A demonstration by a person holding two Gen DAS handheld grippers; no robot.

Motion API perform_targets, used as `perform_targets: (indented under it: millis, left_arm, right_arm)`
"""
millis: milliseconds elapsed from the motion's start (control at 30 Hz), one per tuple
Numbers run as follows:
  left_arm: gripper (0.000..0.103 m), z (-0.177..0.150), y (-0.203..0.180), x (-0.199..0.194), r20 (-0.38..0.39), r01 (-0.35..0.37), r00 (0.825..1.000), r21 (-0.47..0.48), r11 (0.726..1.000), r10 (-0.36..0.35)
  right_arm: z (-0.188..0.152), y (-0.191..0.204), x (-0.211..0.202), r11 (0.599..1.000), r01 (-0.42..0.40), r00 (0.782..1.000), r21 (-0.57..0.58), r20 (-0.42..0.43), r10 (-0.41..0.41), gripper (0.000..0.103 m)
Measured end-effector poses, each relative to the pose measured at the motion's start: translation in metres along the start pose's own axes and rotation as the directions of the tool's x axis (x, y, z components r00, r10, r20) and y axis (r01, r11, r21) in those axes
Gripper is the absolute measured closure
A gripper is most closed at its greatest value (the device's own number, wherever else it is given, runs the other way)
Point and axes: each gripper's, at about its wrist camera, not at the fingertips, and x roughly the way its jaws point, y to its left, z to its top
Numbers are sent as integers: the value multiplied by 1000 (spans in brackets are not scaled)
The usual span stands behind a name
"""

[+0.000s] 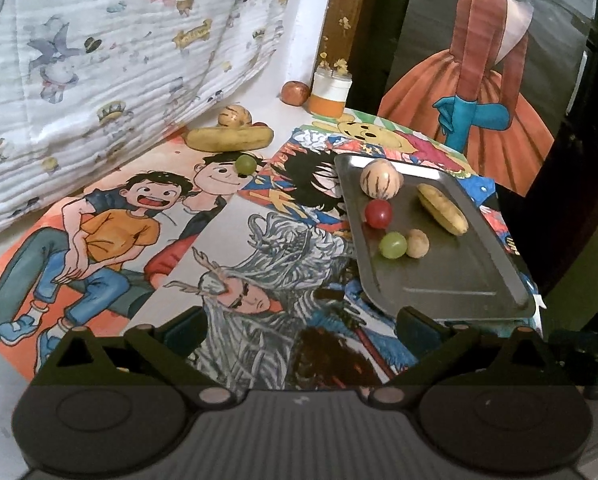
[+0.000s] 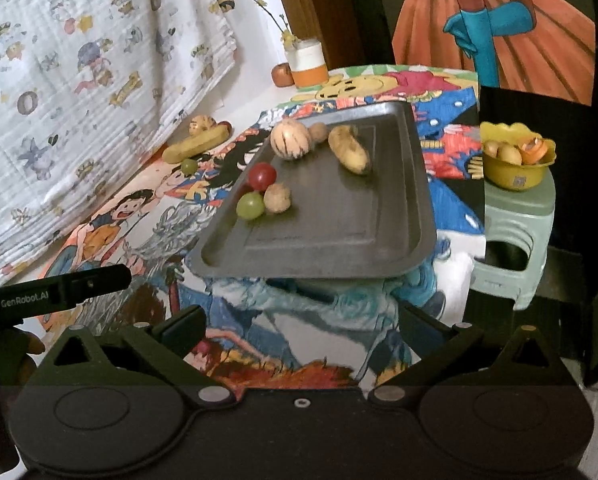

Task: Organize fruits
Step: 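Lift both open tools away from the tray, then move both open tools toward the fruit pile by the wall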

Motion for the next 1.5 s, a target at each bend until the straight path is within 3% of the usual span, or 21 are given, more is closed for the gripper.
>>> perform_targets:
  millis: [867, 1133, 1500]
  left_arm:
    - [0, -8, 36, -8, -34, -77, 996, -13, 997, 77]
    - [0, 4, 51, -3, -31, -98, 995, -13, 995, 98]
    - [0, 39, 71, 10, 5, -117, 993, 23, 993, 117]
  right_arm:
    - [-6, 54, 22, 988, -54, 990, -142, -140, 34, 1]
    - [22, 67, 32, 975, -79, 991, -209, -125, 53, 1]
    - [92, 72, 50, 947, -87, 996, -308, -49, 76, 1]
